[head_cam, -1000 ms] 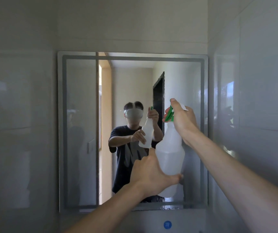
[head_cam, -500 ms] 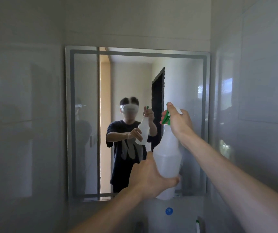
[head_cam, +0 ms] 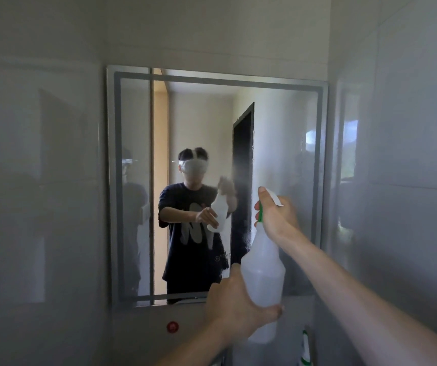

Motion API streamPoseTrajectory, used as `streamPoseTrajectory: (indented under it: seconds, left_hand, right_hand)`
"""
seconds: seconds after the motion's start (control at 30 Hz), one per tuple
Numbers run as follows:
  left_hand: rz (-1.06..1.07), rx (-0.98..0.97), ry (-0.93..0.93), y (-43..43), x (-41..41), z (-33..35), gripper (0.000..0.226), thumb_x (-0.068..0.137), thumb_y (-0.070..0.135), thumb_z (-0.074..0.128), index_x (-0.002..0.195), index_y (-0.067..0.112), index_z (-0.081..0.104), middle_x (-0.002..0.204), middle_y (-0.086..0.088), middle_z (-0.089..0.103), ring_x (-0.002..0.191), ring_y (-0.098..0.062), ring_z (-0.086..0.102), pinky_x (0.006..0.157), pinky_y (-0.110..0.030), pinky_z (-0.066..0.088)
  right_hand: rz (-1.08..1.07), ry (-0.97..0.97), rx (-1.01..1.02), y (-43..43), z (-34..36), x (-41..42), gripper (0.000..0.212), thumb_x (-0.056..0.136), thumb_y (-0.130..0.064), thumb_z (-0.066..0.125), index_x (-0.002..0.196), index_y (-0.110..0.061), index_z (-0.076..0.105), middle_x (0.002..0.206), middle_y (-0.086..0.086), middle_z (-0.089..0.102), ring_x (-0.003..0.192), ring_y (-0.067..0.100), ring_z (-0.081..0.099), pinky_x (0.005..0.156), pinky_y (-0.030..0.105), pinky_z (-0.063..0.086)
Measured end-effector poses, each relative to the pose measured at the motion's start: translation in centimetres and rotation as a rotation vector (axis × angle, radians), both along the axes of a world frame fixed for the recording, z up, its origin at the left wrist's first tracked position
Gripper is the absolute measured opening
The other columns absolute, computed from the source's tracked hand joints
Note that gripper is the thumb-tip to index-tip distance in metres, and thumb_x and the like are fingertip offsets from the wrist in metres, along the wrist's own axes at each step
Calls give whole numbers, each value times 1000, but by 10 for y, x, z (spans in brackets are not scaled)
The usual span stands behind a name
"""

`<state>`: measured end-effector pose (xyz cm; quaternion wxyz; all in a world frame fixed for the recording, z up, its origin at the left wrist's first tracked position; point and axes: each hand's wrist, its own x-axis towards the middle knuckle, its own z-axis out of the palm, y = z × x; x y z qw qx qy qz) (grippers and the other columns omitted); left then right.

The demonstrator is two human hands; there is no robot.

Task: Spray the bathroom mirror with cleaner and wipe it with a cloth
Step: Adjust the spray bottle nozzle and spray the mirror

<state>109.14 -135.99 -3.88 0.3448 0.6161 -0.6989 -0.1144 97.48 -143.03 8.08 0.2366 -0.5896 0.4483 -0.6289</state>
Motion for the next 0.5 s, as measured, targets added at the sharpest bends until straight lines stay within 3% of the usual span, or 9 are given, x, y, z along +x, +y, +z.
streamPoseTrajectory:
  seconds: [0.1,0.23,0.33,0.5]
  left_hand:
    - [1,0,-12,4,4,-5,97,44,85,68,121,33,42,114,13,61,109,-19,60,89,-40,55]
    - [-28,14,20,13,8,-11,96,47,83,74,123,33,44,115,13,61,108,-18,61,89,-40,56]
    - [-67,31,68,20,8,-18,93,50,77,78,125,32,46,117,11,62,110,-18,62,91,-41,56]
    - [-86,75,145,25,6,-39,96,44,76,76,124,33,47,115,13,63,105,-15,64,88,-41,58]
  right_hand:
    - [-8,1,-21,1,-8,2,55,94,-55,46,64,-13,64,59,-2,69,62,17,65,63,33,51]
    - [57,-52,48,5,-14,3,51,100,-50,48,74,-12,69,82,9,75,85,35,72,84,42,56]
    - [86,-56,97,9,-22,3,54,97,-54,48,73,-10,66,65,9,73,80,36,74,76,36,52]
    - [87,-50,162,11,-39,8,52,94,-52,49,58,-16,58,52,2,64,63,32,64,86,48,54]
